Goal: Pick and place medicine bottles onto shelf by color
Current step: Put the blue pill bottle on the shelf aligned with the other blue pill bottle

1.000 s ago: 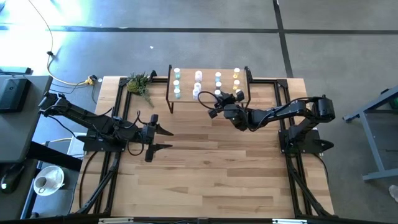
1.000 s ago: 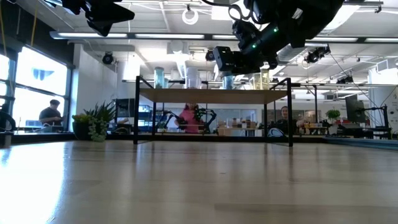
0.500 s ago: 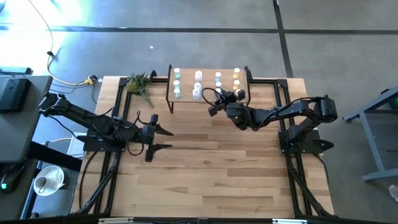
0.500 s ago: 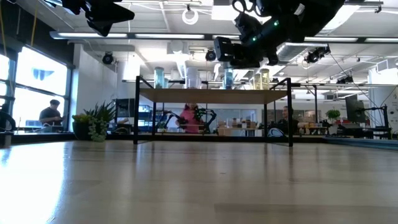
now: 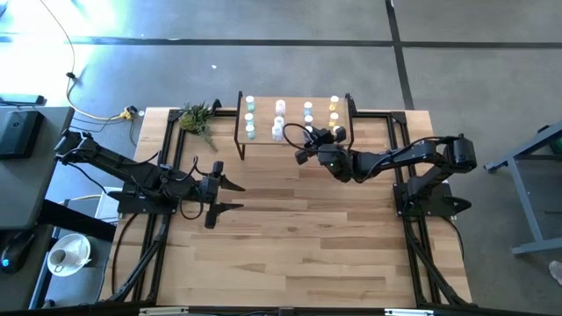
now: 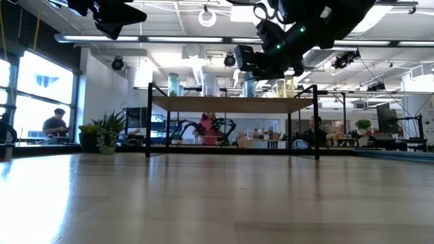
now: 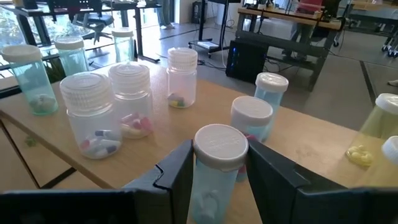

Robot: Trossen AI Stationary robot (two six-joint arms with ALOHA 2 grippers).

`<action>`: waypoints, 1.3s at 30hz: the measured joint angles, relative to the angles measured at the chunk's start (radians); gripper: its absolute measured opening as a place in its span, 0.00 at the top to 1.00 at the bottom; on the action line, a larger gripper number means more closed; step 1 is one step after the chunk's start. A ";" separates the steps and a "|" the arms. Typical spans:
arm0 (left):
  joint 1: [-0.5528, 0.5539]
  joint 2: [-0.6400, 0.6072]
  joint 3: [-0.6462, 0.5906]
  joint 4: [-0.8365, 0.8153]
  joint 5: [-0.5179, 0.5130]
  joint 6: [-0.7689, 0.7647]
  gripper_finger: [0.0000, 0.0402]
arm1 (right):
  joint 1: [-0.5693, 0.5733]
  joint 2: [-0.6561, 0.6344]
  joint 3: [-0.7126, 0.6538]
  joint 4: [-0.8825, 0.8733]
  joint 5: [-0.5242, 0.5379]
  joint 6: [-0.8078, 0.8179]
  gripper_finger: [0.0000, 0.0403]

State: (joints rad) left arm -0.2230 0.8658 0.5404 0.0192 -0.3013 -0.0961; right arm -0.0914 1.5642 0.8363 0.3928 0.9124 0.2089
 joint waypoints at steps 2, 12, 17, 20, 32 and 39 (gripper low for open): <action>0.000 0.000 0.000 0.000 0.000 0.002 0.47 | -0.001 0.000 0.000 -0.004 -0.003 -0.004 0.66; 0.000 0.000 0.000 0.000 0.000 0.002 0.47 | -0.006 0.000 0.000 -0.016 -0.006 0.001 0.66; 0.000 0.000 0.000 0.000 0.000 0.002 0.47 | -0.006 0.000 0.000 -0.016 -0.007 0.019 0.66; 0.000 0.000 0.000 0.000 0.000 0.002 0.47 | -0.004 0.000 0.000 -0.016 -0.007 0.019 0.66; 0.000 0.000 0.000 0.000 0.000 0.002 0.47 | -0.001 0.000 0.000 -0.031 -0.007 0.022 0.66; 0.000 0.000 0.000 0.000 0.000 0.002 0.47 | -0.001 0.000 0.000 -0.031 -0.007 0.039 0.66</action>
State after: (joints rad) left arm -0.2230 0.8658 0.5404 0.0193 -0.3018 -0.0937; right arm -0.0925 1.5642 0.8364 0.3622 0.9054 0.2479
